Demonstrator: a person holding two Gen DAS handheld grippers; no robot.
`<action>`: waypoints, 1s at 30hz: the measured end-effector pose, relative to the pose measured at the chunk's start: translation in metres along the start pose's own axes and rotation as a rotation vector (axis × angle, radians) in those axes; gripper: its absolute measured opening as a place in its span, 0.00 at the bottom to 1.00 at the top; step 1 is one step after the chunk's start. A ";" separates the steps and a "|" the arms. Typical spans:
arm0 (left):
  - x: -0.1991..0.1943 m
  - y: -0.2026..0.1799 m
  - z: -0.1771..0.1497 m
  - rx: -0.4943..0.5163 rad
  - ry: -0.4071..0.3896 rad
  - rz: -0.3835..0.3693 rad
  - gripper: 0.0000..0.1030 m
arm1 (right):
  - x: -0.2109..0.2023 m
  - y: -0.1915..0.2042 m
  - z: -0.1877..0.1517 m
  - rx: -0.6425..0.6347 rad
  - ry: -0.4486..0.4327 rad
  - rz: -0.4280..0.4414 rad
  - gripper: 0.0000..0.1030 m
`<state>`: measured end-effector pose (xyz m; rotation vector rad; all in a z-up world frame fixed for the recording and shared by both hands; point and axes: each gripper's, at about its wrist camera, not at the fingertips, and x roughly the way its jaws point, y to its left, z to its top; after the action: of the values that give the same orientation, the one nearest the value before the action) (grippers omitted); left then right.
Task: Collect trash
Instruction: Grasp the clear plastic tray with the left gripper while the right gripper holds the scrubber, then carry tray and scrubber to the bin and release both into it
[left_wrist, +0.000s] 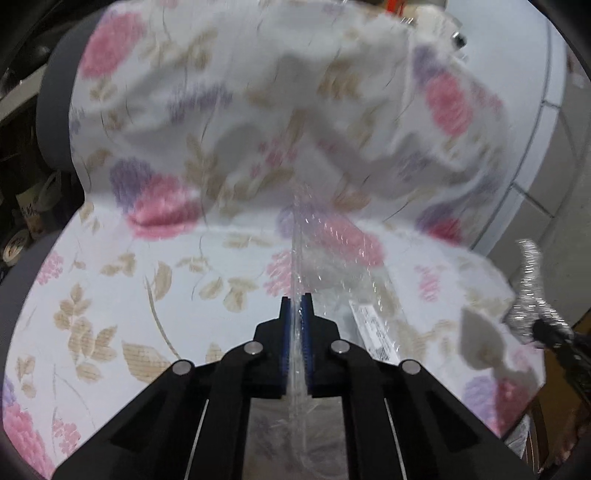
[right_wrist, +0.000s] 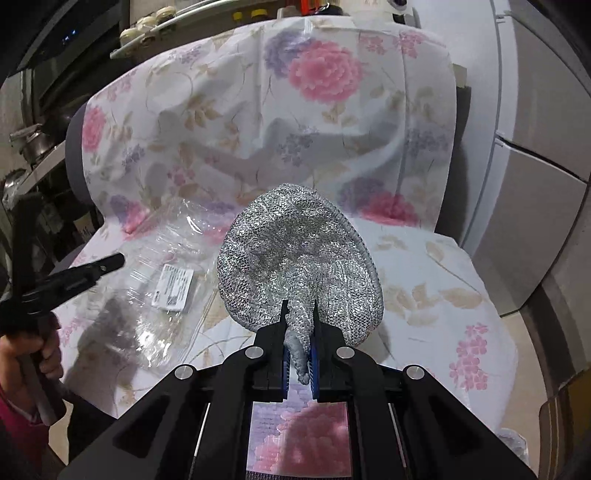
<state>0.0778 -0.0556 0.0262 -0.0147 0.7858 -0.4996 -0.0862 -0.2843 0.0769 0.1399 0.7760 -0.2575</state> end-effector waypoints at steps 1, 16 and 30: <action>-0.007 -0.002 0.000 -0.003 -0.014 -0.014 0.04 | -0.003 0.000 0.000 0.000 -0.005 -0.001 0.09; -0.068 -0.100 -0.050 0.140 -0.065 -0.233 0.04 | -0.093 -0.050 -0.046 0.104 -0.043 -0.144 0.09; -0.096 -0.243 -0.098 0.363 -0.093 -0.527 0.04 | -0.211 -0.143 -0.125 0.299 -0.135 -0.468 0.09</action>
<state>-0.1494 -0.2114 0.0686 0.0934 0.5860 -1.1296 -0.3542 -0.3565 0.1336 0.2197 0.6245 -0.8207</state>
